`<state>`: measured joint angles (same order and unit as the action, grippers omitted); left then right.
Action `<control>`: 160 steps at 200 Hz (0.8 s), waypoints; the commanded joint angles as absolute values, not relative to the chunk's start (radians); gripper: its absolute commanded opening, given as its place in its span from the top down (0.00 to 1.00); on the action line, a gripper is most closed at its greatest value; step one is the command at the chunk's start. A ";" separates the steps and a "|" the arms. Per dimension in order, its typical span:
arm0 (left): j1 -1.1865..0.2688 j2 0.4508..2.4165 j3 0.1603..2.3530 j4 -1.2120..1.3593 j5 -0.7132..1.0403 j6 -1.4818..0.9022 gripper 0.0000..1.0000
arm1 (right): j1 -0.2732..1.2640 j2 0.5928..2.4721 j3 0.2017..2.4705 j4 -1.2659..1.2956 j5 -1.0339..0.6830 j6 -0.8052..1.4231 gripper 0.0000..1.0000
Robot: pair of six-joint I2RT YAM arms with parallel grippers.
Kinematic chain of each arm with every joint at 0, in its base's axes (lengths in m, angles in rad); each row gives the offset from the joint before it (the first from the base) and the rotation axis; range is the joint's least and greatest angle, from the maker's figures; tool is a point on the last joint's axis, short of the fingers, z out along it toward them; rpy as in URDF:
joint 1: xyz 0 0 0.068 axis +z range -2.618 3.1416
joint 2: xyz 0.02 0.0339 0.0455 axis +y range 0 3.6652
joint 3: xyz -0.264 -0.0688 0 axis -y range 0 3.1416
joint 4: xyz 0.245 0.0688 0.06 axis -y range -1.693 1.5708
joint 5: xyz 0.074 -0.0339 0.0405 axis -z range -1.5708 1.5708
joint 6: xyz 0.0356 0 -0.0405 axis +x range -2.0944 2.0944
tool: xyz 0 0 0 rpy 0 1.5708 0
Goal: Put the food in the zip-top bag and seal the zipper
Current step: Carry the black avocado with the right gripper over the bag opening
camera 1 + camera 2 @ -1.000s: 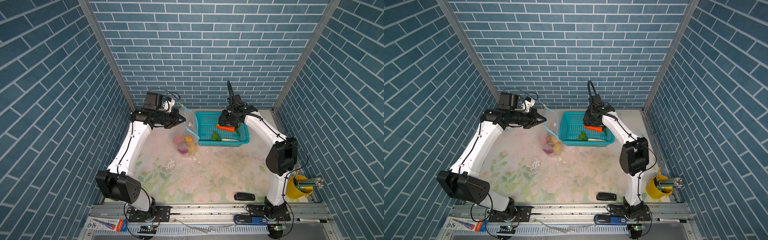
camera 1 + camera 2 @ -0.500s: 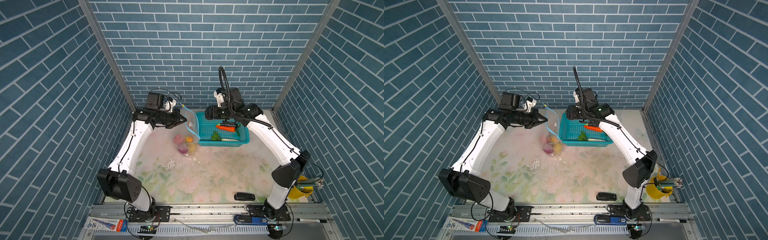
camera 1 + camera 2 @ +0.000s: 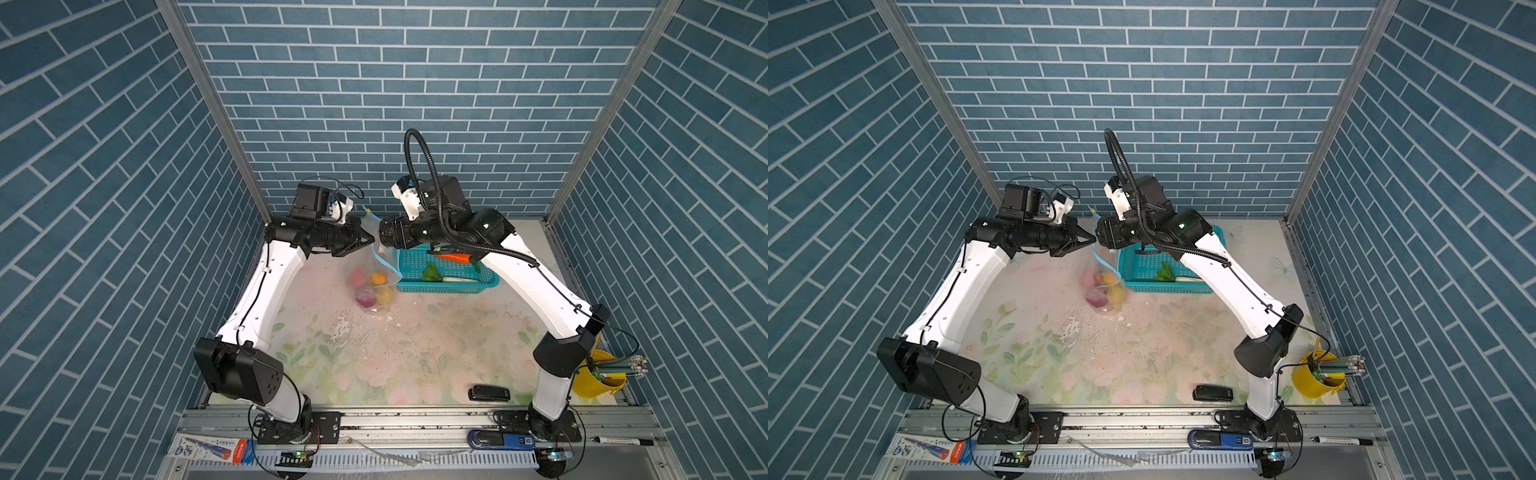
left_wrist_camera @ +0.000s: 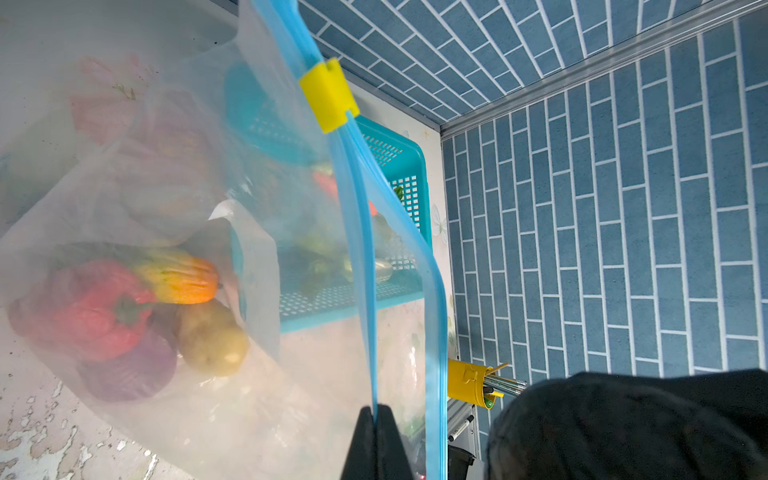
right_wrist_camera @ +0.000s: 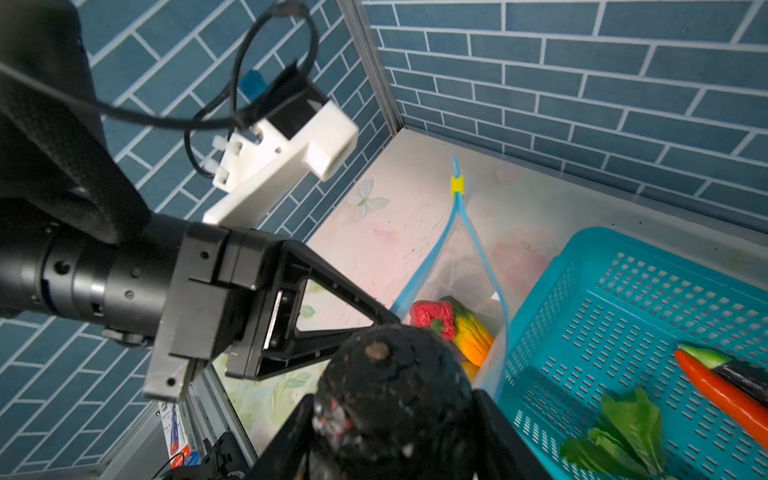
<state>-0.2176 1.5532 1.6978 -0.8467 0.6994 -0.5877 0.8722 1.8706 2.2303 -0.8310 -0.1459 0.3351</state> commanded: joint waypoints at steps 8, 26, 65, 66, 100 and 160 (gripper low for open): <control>-0.224 1.529 1.720 -0.838 0.695 -0.583 1.00 | 0.884 1.918 2.278 -0.913 -0.129 0.274 0.54; -0.224 1.521 1.709 -0.832 0.695 -0.584 1.00 | 0.887 1.941 2.293 -0.943 -0.122 0.267 0.54; -0.225 1.513 1.688 -0.816 0.704 -0.591 1.00 | 0.891 1.978 2.311 -0.985 -0.094 0.248 0.54; -0.225 1.513 1.688 -0.816 0.704 -0.592 1.00 | 0.891 1.978 2.311 -0.986 -0.082 0.246 0.54; -0.225 1.502 1.658 -0.793 0.707 -0.596 1.00 | 0.903 2.009 2.323 -1.032 -0.028 0.215 0.53; -0.225 1.503 1.634 -0.769 0.715 -0.601 1.00 | 0.906 2.040 2.324 -1.043 -0.023 0.202 0.47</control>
<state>-0.2207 1.5204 1.6417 -0.7967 0.7017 -0.5999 0.9001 2.0171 2.2791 -1.0176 -0.0391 0.2455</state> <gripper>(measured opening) 0.045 0.546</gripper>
